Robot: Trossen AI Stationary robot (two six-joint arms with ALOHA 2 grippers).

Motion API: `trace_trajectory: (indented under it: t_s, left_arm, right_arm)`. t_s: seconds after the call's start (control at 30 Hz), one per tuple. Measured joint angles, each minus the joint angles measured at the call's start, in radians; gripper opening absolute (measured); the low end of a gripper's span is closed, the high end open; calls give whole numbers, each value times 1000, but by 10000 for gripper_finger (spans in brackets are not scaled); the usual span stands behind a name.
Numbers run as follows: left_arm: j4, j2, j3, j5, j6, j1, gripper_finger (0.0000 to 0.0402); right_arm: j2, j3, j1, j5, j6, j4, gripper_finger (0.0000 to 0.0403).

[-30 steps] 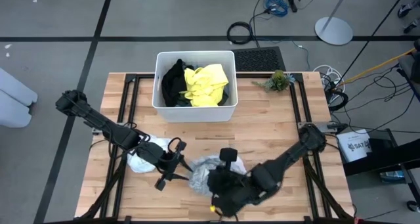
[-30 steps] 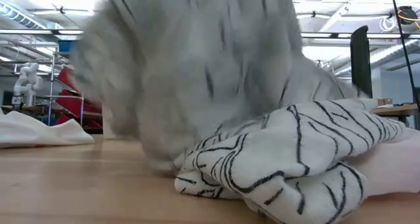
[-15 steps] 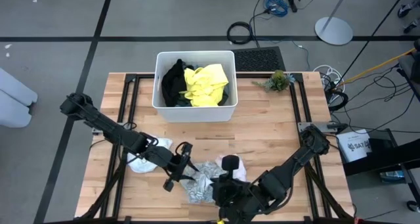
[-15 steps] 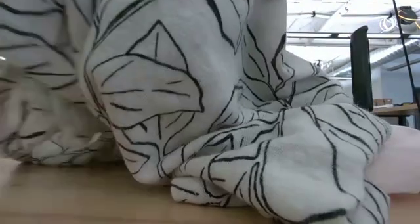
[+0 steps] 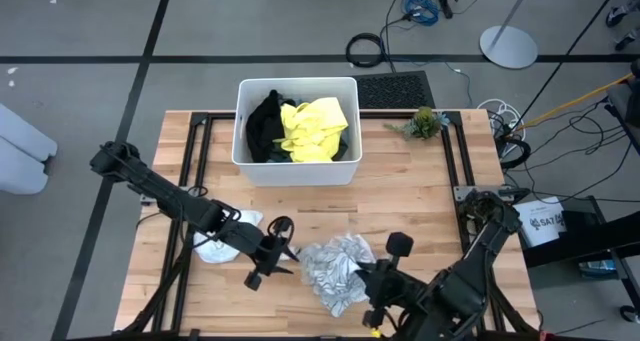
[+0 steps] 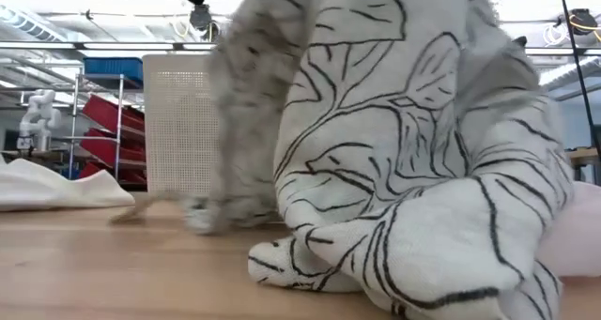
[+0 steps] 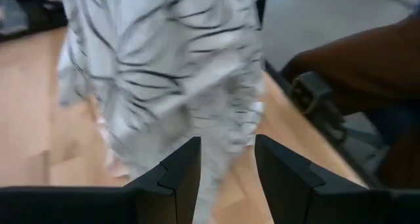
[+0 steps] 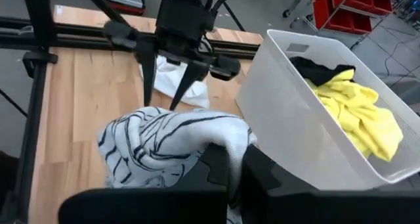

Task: Fold laundry
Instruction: Fold the white patterned blouse

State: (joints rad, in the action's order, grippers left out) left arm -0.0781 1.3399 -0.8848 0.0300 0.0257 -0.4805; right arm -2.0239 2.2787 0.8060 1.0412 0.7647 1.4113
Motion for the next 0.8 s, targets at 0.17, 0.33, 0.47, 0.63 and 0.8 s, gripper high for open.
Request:
trace_trajectory:
  t_s: [0.17,0.33,0.47,0.63,0.8]
  left_arm:
    - [2,26,0,-105,-34,0,153]
    - [22,101,0,-101,-122,8,153]
    - [79,176,0,-85,-116,29,153]
    - [127,230,0,-80,-69,50,153]
    - [130,245,0,-73,-72,69,153]
  right_arm:
    - [0,0,0,1,56,44,0]
    - [0,0,-16,1,69,50,0]
    - [0,0,-23,0,69,50,0]
    - [0,0,-25,-3,69,50,0]
    - [0,0,-25,-34,70,60,0]
